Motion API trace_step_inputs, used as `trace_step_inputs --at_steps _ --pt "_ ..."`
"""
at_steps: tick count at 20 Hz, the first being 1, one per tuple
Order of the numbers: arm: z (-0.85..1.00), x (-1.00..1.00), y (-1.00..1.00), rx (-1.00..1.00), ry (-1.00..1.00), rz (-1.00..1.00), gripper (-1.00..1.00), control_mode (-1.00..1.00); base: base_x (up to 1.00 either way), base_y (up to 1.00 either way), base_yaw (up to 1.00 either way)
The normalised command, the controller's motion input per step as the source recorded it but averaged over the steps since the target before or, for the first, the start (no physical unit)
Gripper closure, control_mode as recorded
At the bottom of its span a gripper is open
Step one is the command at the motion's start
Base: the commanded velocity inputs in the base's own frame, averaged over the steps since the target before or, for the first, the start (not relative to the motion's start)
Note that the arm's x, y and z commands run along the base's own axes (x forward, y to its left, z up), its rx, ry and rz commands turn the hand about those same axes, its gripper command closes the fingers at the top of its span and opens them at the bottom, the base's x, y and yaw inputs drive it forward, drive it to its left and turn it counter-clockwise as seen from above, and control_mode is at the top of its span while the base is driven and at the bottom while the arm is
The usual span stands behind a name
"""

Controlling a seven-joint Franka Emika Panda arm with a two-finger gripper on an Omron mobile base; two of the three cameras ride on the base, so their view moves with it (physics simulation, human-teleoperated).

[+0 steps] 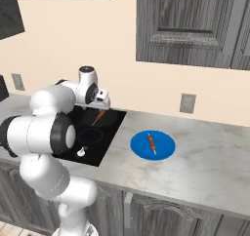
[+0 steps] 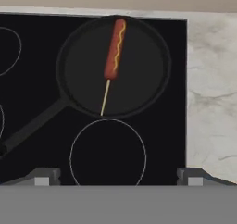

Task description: Place the cold items (eggplant and cucumber) from the fridge in one tupperware on the dining counter. Place the warm items (hot dog and kebab skewer) in the stove area in another tupperware.

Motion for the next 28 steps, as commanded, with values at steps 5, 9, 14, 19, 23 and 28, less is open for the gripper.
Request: trace_step_inputs --at_steps 5,9,14,19,23,28 --pt "-0.53 0.76 0.15 -0.03 0.01 0.01 -1.0 -1.0 0.0 0.0 0.0" --pt "-0.52 0.55 0.11 -0.04 0.0 0.0 -1.0 -1.0 0.0 0.0 0.0" --pt "-0.5 0.57 0.0 0.0 0.01 -0.05 -1.0 -1.0 0.0 0.0 0.0" --pt "-0.49 0.55 0.09 -0.01 0.01 -0.07 -1.0 -1.0 0.0 0.0 0.0" --pt "-0.48 0.67 0.21 -0.03 0.02 -0.05 -1.0 -1.0 0.0 0.0 0.0" --pt "-0.53 0.69 0.19 -0.05 0.03 -0.05 -1.0 -1.0 0.0 0.0 0.0"
